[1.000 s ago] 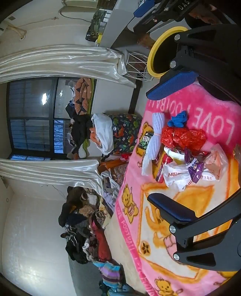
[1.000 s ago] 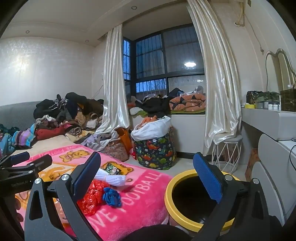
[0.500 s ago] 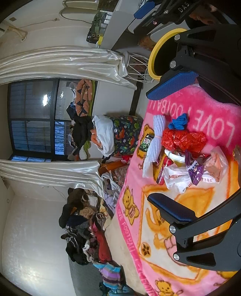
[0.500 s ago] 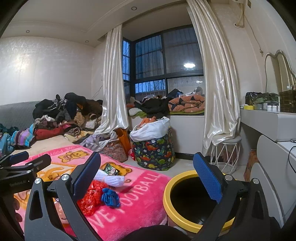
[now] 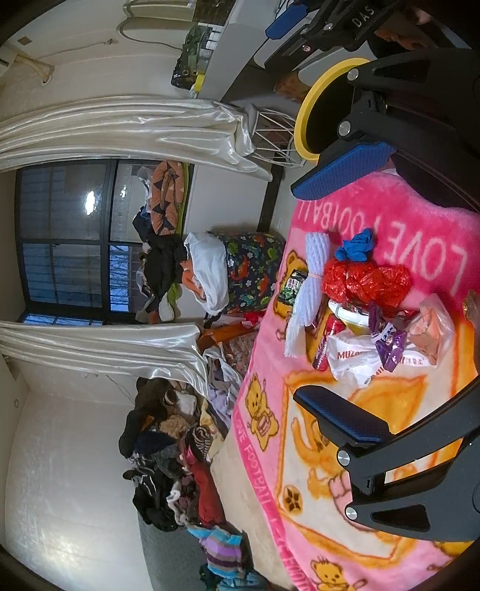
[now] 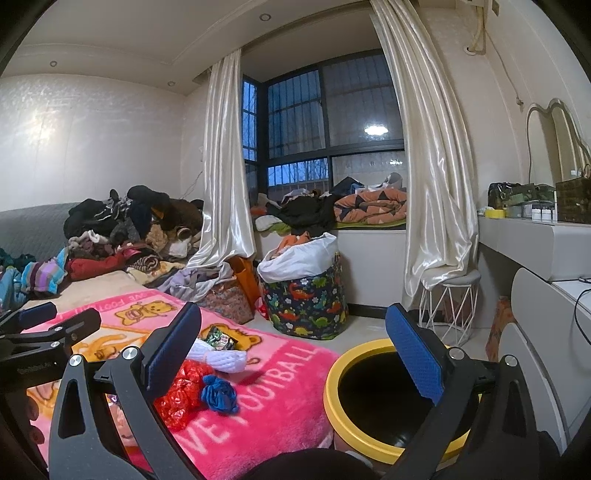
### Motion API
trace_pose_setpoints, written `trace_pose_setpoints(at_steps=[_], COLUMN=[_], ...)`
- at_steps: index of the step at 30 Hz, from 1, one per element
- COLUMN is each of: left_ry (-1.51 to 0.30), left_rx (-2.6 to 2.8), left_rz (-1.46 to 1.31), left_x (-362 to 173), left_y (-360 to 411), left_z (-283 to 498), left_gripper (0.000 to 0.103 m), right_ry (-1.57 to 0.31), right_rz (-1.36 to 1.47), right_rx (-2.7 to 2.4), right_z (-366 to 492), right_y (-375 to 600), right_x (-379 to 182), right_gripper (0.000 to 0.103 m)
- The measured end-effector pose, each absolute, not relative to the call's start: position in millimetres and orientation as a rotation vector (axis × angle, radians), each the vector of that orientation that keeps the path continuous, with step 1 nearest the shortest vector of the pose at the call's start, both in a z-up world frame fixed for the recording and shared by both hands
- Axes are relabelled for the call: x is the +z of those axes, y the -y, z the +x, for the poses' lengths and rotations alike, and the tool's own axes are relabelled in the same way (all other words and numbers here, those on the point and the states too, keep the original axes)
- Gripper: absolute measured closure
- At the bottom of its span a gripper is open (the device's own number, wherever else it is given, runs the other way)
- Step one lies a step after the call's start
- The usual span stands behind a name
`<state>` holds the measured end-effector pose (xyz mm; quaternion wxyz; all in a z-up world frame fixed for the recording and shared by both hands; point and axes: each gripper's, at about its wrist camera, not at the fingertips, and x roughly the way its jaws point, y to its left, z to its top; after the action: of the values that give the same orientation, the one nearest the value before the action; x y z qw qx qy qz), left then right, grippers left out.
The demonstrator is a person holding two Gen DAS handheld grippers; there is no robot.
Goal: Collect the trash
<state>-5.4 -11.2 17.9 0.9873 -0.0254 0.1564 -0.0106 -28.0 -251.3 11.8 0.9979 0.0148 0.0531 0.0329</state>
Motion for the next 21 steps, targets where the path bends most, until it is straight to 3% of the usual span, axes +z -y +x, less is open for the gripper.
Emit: trace_pose_setpoints(at_steps=[21], left_ry=[-0.319], left_rx=[-0.019], left_rz=[-0.057], left_x=[19.3], left_y=[16.4], left_z=[-5.0], left_gripper=[0.011], right_ry=[-0.118], right_rz=[0.028], right_rx=[0.084], right_z=[-28.6], right_y=[248.7], right_x=[7.6], right_gripper=[0.006])
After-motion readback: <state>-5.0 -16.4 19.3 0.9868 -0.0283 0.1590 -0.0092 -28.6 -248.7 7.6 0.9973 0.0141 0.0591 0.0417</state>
